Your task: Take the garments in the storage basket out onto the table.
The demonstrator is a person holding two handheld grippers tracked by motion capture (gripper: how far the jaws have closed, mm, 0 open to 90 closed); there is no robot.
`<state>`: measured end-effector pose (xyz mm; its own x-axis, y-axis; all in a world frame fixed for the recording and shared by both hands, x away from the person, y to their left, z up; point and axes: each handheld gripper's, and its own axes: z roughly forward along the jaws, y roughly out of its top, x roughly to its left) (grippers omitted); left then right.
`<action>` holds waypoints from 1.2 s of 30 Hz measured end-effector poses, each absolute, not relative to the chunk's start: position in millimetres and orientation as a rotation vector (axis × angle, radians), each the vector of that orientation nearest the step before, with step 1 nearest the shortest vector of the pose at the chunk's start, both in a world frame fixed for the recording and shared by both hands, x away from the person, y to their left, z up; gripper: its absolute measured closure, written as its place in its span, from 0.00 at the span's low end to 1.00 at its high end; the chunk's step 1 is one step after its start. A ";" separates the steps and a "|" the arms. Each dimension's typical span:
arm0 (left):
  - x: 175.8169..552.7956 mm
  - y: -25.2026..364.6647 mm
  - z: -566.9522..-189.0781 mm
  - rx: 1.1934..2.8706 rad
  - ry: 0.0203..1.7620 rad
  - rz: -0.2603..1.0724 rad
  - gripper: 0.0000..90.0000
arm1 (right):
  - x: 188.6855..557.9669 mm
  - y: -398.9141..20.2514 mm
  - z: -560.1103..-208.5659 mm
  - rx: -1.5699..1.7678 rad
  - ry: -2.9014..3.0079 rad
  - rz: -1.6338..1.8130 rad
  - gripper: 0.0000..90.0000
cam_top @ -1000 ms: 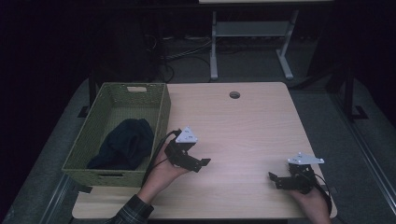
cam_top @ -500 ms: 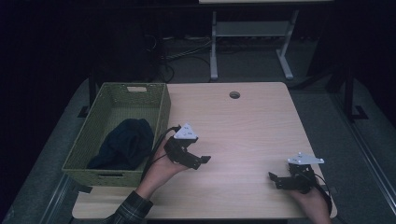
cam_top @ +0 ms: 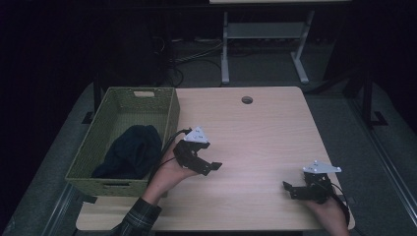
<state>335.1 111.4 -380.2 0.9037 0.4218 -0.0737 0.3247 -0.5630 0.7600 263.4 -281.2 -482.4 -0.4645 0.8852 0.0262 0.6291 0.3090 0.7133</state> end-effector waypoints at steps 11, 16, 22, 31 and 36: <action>336.9 127.5 -363.3 2.171 0.547 0.156 0.16 | 263.3 -281.0 -482.4 1.356 2.209 0.949 0.08; 337.5 134.8 -358.0 2.150 0.573 0.156 0.16 | 263.3 -281.0 -482.4 1.357 2.207 0.949 0.08; 338.5 144.9 -352.5 2.146 0.588 0.171 0.16 | 263.3 -281.0 -482.4 1.357 2.207 0.949 0.08; 339.9 159.7 -346.1 2.136 0.612 0.197 0.16 | 263.3 -281.0 -482.4 1.357 2.207 0.949 0.09; 341.0 167.7 -344.3 2.128 0.635 0.201 0.16 | 263.3 -280.9 -482.4 1.357 2.207 0.949 0.08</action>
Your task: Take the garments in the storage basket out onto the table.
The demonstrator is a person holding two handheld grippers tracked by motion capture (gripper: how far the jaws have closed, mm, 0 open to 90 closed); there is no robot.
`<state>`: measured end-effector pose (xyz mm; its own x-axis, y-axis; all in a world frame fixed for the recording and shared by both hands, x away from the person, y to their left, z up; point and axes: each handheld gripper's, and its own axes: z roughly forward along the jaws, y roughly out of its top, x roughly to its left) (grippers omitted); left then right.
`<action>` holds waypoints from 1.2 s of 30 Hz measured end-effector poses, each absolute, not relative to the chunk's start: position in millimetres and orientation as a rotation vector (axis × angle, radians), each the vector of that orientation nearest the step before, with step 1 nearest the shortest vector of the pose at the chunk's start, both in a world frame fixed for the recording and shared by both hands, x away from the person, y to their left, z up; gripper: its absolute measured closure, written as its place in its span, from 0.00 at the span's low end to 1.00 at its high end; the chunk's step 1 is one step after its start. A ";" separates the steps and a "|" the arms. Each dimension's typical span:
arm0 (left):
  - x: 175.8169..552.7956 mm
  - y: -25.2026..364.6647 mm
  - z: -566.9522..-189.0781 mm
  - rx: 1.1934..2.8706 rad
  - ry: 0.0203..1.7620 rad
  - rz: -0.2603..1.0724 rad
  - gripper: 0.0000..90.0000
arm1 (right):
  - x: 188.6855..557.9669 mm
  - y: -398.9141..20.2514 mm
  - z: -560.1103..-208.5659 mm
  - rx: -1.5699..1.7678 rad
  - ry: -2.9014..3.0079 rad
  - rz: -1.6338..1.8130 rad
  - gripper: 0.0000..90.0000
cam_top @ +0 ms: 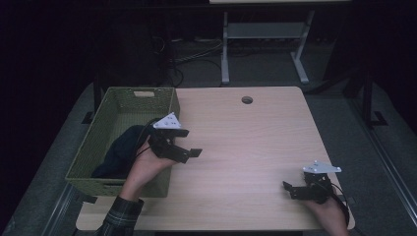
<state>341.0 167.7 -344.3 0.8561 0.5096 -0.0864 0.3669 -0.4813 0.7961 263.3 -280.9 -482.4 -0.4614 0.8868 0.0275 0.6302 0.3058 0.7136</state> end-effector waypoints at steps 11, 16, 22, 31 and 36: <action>342.6 182.5 -341.6 2.129 0.660 0.209 0.16 | 263.3 -280.9 -482.4 1.357 2.206 0.950 0.09; 343.1 190.0 -341.1 2.134 0.671 0.222 0.16 | 263.3 -281.0 -482.4 1.357 2.207 0.949 0.09; 342.7 198.7 -339.4 2.127 0.683 0.234 0.16 | 263.3 -281.0 -482.4 1.357 2.207 0.948 0.09; 342.3 213.7 -338.3 2.129 0.712 0.252 0.16 | 263.3 -281.0 -482.3 1.358 2.208 0.948 0.09; 342.5 223.4 -337.1 2.131 0.732 0.267 0.16 | 263.2 -280.9 -482.3 1.360 2.207 0.950 0.09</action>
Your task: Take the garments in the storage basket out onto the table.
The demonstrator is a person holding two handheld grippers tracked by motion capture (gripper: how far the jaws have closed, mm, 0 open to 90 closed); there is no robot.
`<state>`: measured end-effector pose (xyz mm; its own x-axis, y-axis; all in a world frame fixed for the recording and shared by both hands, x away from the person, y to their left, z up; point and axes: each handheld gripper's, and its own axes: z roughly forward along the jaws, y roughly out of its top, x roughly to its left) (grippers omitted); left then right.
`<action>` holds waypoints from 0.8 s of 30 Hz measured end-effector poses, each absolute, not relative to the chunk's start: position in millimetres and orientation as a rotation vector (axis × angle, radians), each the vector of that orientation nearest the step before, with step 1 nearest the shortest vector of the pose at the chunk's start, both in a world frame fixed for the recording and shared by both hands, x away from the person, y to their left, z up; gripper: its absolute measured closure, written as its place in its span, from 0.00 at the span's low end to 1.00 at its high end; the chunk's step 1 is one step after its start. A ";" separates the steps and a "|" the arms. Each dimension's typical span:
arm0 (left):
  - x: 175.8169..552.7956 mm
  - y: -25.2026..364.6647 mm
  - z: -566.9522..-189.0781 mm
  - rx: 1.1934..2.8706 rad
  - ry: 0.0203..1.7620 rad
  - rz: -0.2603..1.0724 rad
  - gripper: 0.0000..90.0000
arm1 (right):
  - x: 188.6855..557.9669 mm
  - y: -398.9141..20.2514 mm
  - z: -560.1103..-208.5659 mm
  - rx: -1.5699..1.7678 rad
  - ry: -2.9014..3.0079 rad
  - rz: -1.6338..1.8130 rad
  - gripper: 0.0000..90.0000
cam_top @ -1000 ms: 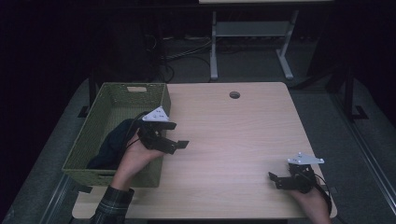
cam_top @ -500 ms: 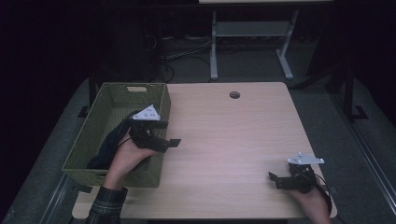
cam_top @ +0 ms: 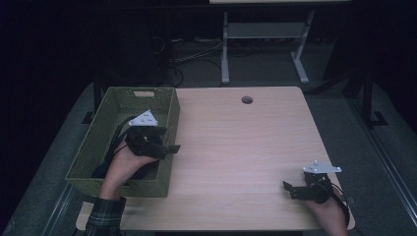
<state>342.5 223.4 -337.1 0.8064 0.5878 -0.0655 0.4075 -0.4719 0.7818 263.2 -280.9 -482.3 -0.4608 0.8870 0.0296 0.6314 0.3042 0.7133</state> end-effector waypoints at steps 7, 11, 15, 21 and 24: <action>341.5 237.6 -332.6 2.119 0.755 0.291 0.16 | 263.2 -280.8 -482.2 1.362 2.207 0.951 0.09; 341.5 246.1 -331.3 2.113 0.770 0.302 0.16 | 263.4 -281.0 -482.4 1.357 2.207 0.949 0.09; 341.1 256.5 -330.0 2.106 0.787 0.323 0.16 | 263.1 -280.8 -482.3 1.363 2.208 0.948 0.09; 341.3 269.9 -328.7 2.097 0.815 0.345 0.16 | 263.1 -280.9 -482.3 1.362 2.208 0.948 0.09; 341.4 275.8 -328.5 2.093 0.831 0.354 0.16 | 263.3 -281.1 -482.4 1.357 2.210 0.948 0.09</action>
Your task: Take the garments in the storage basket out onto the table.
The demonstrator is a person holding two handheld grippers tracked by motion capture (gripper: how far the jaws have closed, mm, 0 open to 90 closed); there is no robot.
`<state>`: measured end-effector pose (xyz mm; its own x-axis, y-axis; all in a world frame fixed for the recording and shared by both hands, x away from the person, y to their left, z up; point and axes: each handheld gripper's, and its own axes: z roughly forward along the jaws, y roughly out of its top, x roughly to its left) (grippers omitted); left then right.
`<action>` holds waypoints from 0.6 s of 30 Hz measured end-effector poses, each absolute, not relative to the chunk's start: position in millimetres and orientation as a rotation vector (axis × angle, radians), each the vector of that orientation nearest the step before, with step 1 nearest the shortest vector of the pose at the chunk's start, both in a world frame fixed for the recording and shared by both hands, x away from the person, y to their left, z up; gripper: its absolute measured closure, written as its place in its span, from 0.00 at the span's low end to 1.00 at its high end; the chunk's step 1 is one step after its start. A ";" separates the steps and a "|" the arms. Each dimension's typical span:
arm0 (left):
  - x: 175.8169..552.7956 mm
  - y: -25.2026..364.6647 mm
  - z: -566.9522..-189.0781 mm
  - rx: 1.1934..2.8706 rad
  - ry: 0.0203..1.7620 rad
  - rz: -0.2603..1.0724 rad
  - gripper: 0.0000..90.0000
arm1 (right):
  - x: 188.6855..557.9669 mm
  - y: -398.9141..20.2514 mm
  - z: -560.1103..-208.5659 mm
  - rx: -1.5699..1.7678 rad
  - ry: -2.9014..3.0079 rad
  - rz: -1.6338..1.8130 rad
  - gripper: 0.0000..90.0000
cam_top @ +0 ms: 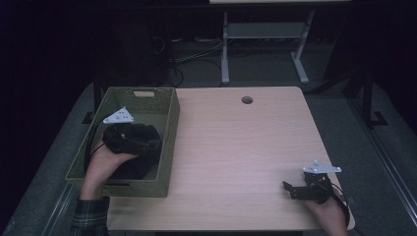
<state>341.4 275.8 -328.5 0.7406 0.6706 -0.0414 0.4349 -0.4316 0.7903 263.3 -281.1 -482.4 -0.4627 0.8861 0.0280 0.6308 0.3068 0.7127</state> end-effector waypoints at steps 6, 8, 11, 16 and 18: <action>341.9 288.6 -329.1 2.079 0.864 0.367 0.16 | 263.4 -280.9 -482.4 1.356 2.210 0.950 0.09; 341.9 293.1 -329.3 2.081 0.869 0.374 0.16 | 263.3 -280.8 -482.4 1.357 2.208 0.951 0.09; 341.1 300.1 -328.7 2.072 0.889 0.384 0.16 | 263.3 -280.9 -482.4 1.355 2.210 0.950 0.09; 340.2 313.6 -328.0 2.056 0.915 0.407 0.16 | 263.4 -280.9 -482.4 1.356 2.209 0.949 0.09; 340.5 319.5 -329.1 2.057 0.927 0.417 0.16 | 263.4 -280.9 -482.4 1.356 2.209 0.949 0.09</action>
<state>340.5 319.5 -329.1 0.6736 0.7384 -0.0324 0.4662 -0.3905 0.7938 263.4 -280.9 -482.4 -0.4628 0.8860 0.0273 0.6299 0.3071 0.7134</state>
